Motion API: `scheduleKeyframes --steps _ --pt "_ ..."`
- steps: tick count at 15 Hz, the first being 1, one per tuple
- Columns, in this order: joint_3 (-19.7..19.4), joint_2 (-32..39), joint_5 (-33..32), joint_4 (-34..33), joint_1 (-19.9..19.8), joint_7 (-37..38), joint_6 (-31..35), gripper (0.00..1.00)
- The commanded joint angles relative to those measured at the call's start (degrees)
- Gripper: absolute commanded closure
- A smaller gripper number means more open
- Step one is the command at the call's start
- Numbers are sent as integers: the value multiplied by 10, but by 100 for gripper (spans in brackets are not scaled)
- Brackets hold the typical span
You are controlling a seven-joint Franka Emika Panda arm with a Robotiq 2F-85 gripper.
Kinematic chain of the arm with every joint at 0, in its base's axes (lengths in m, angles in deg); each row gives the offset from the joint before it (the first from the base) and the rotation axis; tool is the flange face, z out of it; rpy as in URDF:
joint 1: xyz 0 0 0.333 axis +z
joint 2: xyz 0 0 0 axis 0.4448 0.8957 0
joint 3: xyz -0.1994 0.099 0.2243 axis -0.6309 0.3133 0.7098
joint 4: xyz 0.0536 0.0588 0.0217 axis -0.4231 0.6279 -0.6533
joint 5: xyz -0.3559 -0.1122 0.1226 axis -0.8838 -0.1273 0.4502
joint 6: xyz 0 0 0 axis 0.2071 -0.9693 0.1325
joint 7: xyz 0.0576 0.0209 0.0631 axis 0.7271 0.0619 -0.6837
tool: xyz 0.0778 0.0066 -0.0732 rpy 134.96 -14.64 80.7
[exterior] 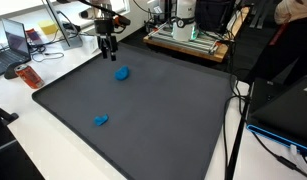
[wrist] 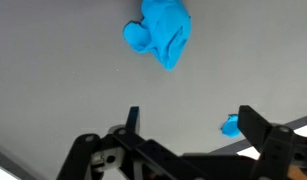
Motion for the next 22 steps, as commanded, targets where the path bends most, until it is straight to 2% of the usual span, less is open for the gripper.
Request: scheduleKeyframes --steps 1,4,7,12,19,20,22 --pt "-52 -81 15 7 45 95 -54 0" --pt "-101 -123 17 2 102 182 -61 0" --pt "-156 -147 35 -9 181 254 -27 0" --pt "-249 -164 85 -32 314 322 31 0" --pt "-436 -170 104 -94 509 422 127 0" --pt "-432 -182 119 -72 497 389 84 0" --pt "-463 -179 116 -82 531 405 101 0"
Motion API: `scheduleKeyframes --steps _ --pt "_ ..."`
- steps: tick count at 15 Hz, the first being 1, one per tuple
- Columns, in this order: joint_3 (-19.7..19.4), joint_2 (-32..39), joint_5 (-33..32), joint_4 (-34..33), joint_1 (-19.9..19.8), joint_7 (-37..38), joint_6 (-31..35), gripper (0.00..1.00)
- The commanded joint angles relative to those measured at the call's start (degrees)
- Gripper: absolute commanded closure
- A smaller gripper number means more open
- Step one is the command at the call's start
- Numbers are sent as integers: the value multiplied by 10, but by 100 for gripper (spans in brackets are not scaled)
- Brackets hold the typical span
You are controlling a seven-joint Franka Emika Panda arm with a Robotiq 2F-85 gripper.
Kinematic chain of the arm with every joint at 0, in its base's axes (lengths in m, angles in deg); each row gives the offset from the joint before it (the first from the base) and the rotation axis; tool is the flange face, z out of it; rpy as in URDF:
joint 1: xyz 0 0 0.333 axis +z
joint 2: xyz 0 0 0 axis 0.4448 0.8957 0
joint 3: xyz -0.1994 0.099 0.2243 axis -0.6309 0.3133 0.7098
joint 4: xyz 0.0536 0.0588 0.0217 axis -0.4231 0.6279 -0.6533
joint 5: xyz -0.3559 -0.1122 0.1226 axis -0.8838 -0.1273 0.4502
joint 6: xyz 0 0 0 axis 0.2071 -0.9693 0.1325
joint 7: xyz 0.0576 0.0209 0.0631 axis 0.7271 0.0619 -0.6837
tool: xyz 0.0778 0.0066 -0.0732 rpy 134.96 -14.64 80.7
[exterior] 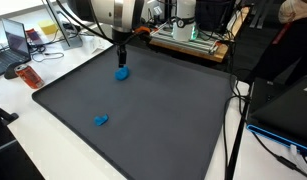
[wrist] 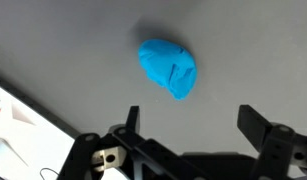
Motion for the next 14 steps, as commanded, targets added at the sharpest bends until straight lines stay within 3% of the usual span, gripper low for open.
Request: scheduleKeyframes --steps 1,4,10,14 --pt "-47 -11 31 -5 36 -15 -14 0" --pt "-51 -11 30 -7 36 -13 -13 0" --pt "-107 15 20 -42 115 28 40 0" --pt "-118 29 19 -60 152 61 48 0"
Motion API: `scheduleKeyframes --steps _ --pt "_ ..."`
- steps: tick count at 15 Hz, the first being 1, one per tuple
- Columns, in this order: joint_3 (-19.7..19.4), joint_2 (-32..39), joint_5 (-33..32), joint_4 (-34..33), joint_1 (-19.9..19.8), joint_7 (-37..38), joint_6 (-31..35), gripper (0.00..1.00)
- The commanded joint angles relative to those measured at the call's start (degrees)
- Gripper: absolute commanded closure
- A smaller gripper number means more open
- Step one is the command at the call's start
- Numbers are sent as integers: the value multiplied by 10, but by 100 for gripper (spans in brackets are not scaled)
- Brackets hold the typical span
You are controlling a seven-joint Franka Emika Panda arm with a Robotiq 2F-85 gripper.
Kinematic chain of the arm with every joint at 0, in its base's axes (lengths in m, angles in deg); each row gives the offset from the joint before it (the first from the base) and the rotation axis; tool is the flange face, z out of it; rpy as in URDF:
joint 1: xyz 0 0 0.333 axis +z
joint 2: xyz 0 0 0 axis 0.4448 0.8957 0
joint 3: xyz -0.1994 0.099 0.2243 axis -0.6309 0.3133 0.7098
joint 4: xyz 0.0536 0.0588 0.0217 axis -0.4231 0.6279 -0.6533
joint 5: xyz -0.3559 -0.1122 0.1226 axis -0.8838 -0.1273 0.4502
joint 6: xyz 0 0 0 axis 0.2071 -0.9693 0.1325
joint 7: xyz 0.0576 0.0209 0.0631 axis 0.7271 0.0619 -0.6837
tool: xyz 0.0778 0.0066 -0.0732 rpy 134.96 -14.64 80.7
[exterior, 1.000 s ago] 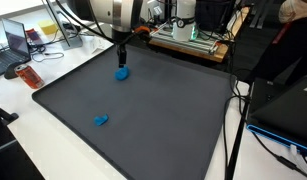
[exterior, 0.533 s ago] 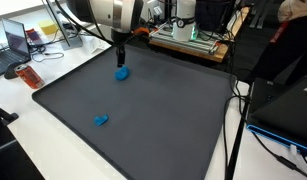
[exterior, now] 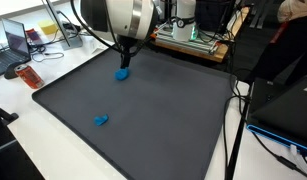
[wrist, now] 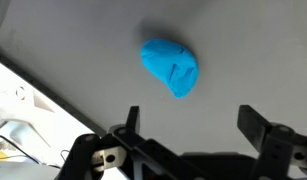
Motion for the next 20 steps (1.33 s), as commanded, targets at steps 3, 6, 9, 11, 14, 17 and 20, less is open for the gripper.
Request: scheduleKeyframes --steps 3,6,9,11,14,17,20 --pt "-25 26 2 -42 56 71 18 0" --pt "-27 34 -3 -44 76 108 15 0" --pt "-35 36 -24 -24 99 156 7 0" --pt "-39 35 -36 -6 112 183 0 0" --pt "-49 36 -53 14 132 241 1 0" --pt "-58 39 -74 36 150 310 3 0" --pt "-61 36 -108 74 166 362 -5 0"
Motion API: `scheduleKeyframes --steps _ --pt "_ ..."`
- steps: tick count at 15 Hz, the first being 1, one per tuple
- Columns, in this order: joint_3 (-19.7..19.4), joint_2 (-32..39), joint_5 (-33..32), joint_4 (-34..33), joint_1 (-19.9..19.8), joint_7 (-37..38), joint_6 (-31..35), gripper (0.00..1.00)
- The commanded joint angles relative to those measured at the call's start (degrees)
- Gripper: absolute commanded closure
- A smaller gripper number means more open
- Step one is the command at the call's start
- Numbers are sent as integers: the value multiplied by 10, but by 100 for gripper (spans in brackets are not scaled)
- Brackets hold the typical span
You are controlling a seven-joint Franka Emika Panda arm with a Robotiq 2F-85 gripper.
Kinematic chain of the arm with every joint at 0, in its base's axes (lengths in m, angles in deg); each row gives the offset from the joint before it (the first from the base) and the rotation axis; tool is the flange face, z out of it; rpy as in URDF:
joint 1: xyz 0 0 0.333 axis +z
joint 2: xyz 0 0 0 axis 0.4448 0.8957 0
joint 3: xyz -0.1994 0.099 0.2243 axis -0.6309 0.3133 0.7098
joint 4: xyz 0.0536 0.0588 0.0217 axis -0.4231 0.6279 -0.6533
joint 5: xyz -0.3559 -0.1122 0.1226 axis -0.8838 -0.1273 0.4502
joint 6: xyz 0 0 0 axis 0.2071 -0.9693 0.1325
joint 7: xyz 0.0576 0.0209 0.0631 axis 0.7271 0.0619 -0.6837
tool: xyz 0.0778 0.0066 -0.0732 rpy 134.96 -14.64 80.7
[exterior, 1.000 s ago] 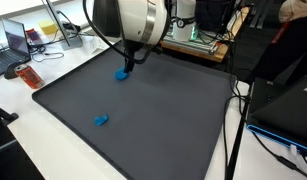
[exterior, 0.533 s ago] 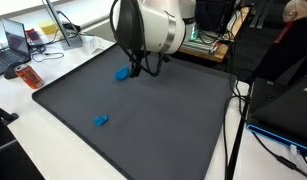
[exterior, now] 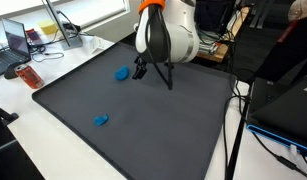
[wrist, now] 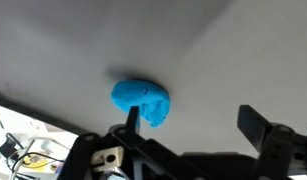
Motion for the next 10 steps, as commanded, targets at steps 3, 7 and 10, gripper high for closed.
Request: scheduleKeyframes --steps 3,7,10 --pt "-8 -20 -66 93 30 87 -8 0" --pt "-8 -36 -105 162 42 116 -11 0" --pt "-10 -64 -139 229 49 152 -23 0"
